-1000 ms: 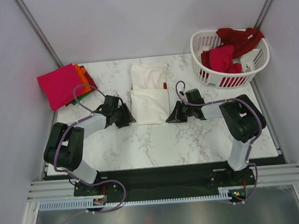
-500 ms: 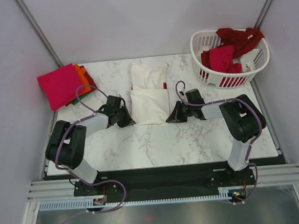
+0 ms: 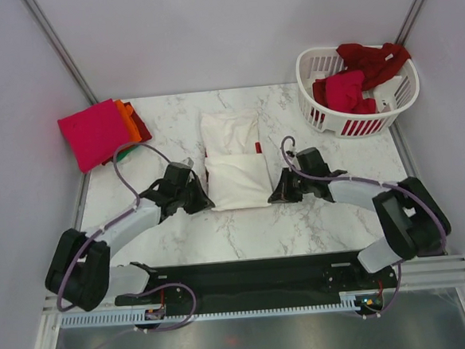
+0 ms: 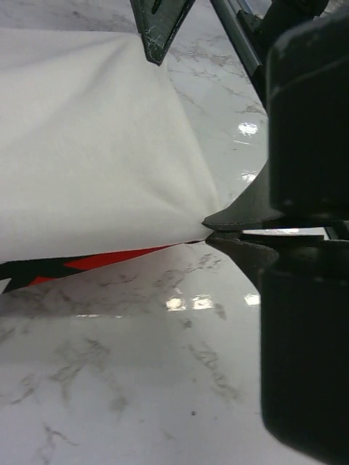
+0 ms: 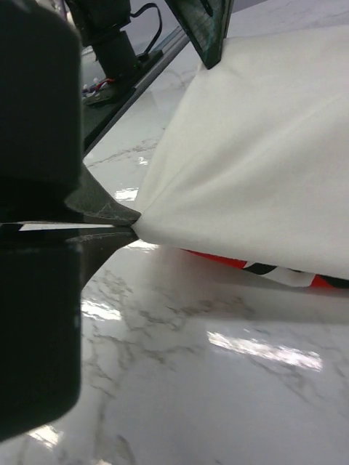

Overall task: Fold and stack the t-shirts
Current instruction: Fold the tshirt

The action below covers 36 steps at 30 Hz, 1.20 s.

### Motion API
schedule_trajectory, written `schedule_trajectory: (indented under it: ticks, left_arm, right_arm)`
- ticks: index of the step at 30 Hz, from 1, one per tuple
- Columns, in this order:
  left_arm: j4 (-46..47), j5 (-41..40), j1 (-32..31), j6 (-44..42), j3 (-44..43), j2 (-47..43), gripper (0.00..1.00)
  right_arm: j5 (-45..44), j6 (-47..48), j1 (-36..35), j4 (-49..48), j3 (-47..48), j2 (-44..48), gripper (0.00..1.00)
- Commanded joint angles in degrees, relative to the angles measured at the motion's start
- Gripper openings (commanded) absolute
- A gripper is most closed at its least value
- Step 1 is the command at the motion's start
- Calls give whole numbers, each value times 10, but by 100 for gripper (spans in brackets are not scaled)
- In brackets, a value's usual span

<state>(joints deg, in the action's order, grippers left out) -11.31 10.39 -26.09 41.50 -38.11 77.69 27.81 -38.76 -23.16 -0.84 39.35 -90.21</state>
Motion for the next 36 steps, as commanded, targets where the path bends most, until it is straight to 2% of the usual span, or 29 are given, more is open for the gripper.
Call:
schedule_trajectory:
  ticks: [1,3,4,7,8,11,13,17,27,36]
  left_arm:
    - [-96,-37,-37,44,24,-110,2]
    - [-139,-49,-83,73,43,-159,2]
    - [-153,-55,-107,86,57,-213,2]
    - [-215,-60,-137,133,78,-295,2]
    - [-235,-60,-141,142,80,-347,2]
    - [-303,-73,-143,161,59,-421,2]
    - [-341,-88,-143,155,23,-437,2]
    - [-370,-102,-143,127,-50,-412,2]
    - [-390,-208,-140,27,-239,-239,4]
    - [-391,-195,-87,-35,-389,-103,5]
  right_arm:
    - [-51,16,-49,89,-30,103,0]
    - [-96,1,-105,118,-48,183,0]
    - [-110,-20,-122,147,-59,236,0]
    - [-158,-52,-166,204,-74,341,0]
    - [-166,-66,-172,219,-74,364,0]
    - [-190,-67,-172,275,-43,425,0]
    - [-196,-55,-173,309,3,423,0]
    - [-207,-26,-173,333,75,383,0]
    - [-311,52,-172,372,248,256,0]
    - [-335,100,-135,378,357,148,0]
